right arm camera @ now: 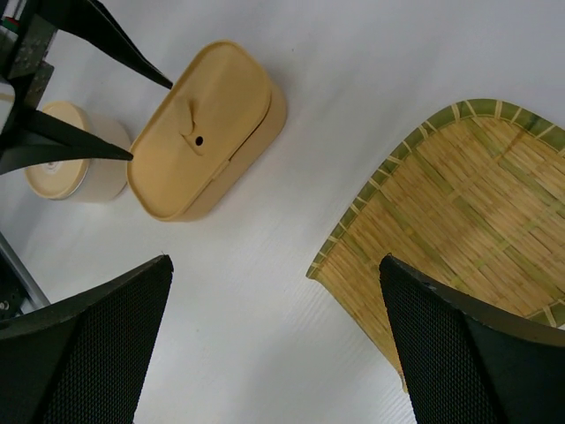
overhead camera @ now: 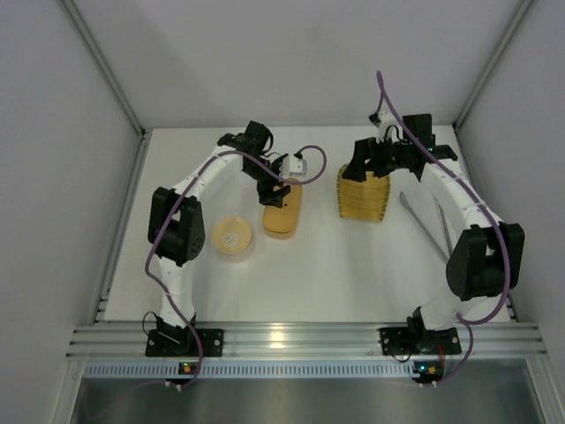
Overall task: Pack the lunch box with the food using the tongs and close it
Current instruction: Close the box lid on the packing box.
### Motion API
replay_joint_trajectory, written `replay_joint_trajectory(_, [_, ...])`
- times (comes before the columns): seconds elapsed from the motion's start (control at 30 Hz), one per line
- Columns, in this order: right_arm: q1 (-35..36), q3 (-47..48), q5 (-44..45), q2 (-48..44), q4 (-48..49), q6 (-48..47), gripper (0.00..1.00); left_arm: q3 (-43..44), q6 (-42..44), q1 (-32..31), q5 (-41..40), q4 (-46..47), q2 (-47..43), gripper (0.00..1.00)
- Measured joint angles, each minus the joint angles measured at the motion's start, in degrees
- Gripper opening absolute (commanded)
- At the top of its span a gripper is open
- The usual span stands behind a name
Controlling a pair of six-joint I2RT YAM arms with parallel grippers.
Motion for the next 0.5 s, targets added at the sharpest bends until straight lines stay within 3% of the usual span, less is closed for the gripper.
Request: replay_joint_trajectory(0.5, [-1.3,-1.5,-1.7,0.0,-0.9,-0.7,0.99,2.2,7.2,-0.5,1.2,-0.7,8.3,0.76])
